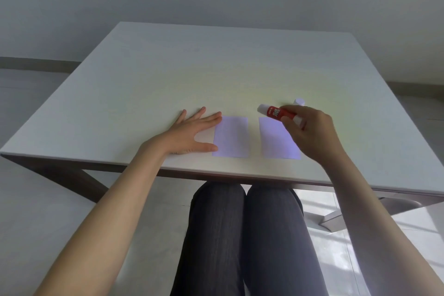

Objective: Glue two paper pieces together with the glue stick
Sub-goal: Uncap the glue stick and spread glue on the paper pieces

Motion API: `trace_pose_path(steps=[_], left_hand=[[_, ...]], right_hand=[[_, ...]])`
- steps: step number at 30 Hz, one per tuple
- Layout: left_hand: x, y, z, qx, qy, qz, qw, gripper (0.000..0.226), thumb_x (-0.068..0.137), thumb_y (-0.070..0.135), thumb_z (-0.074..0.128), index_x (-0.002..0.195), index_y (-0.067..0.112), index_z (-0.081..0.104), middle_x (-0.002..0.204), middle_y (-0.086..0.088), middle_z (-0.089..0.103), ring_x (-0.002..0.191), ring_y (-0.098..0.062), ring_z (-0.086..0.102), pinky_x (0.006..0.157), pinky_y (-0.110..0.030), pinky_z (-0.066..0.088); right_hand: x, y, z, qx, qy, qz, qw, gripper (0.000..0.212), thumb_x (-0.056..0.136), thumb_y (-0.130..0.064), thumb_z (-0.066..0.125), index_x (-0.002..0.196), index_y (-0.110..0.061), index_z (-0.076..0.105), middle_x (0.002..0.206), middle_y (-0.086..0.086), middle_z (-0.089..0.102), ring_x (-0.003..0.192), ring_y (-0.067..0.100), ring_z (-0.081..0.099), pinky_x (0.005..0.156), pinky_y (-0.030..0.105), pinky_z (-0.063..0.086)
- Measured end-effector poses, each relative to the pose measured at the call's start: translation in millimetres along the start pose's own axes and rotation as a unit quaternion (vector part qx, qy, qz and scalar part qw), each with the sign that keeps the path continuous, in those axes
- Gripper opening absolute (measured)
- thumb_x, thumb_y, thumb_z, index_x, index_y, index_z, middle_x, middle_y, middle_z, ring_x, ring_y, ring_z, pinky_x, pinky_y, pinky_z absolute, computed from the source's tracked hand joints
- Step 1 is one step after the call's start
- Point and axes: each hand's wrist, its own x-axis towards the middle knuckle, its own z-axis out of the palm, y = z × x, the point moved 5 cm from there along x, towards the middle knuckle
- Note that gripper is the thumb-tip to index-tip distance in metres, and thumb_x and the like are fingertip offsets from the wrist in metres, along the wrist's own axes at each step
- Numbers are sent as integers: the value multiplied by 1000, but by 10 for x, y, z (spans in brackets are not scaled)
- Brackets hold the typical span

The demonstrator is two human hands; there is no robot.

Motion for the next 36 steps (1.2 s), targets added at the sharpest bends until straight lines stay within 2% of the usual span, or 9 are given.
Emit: trace_pose_path(steps=[7,11,14,19,24,28,30,32,36], left_hand=[[-1,10,10,-3,5,3,1000,81,82,53,58,148,37,13,155,27,6,144,0,-11,117,-40,-16],[-2,10,6,-6,5,6,1000,78,84,50,57,148,37,15,155,27,6,144,0,-11,116,-40,-16],[-6,1,7,-8,5,4,1000,77,84,50,56,148,37,15,155,27,6,144,1,-12,117,-40,-16],[-5,3,12,9,11,8,1000,80,83,55,55,148,36,12,155,27,5,144,0,-11,116,-39,-16],[-12,18,13,5,7,10,1000,77,85,52,53,149,36,12,155,27,4,144,-1,-12,117,-40,-16],[-14,3,14,23,-1,10,1000,77,87,54,49,149,36,7,155,27,-1,143,-2,-16,116,-40,-17],[-18,-1,28,33,-4,11,999,77,88,54,47,149,37,3,155,27,-4,143,-2,-18,115,-39,-18],[-22,3,37,32,-1,12,999,75,89,52,47,148,38,2,155,27,-4,143,-3,-18,115,-39,-18],[-58,42,-29,-91,28,2,995,60,94,38,48,144,44,18,154,27,12,145,0,-5,118,-42,-13]], right_hand=[[-160,-349,599,34,-185,-108,976,27,90,-18,57,115,-14,65,94,13,69,87,28,61,78,30,44],[57,-222,601,10,-101,-44,994,26,90,-16,55,114,-10,66,104,14,70,96,30,61,80,26,39],[57,-184,543,-2,-52,-16,998,23,90,-16,54,108,-9,67,99,15,70,90,32,60,77,33,42],[-311,-261,576,41,-157,-102,981,27,89,-20,57,114,-16,65,85,9,66,77,25,58,68,24,38],[-167,4,419,-7,-61,8,998,25,90,-20,55,112,-15,66,87,12,66,67,21,47,65,29,36],[-310,-80,358,23,-83,-24,996,24,88,-20,59,110,-19,68,67,-10,56,55,5,47,57,13,35],[-314,-47,247,97,-66,15,993,22,89,-21,58,108,-21,69,60,-3,54,50,8,44,55,12,37],[-303,-24,133,303,-67,98,946,19,92,-21,55,101,-21,72,67,6,59,51,14,43,54,19,38],[-393,-278,171,732,-154,233,621,23,88,-25,52,95,-17,72,74,0,60,50,11,46,49,18,41]])
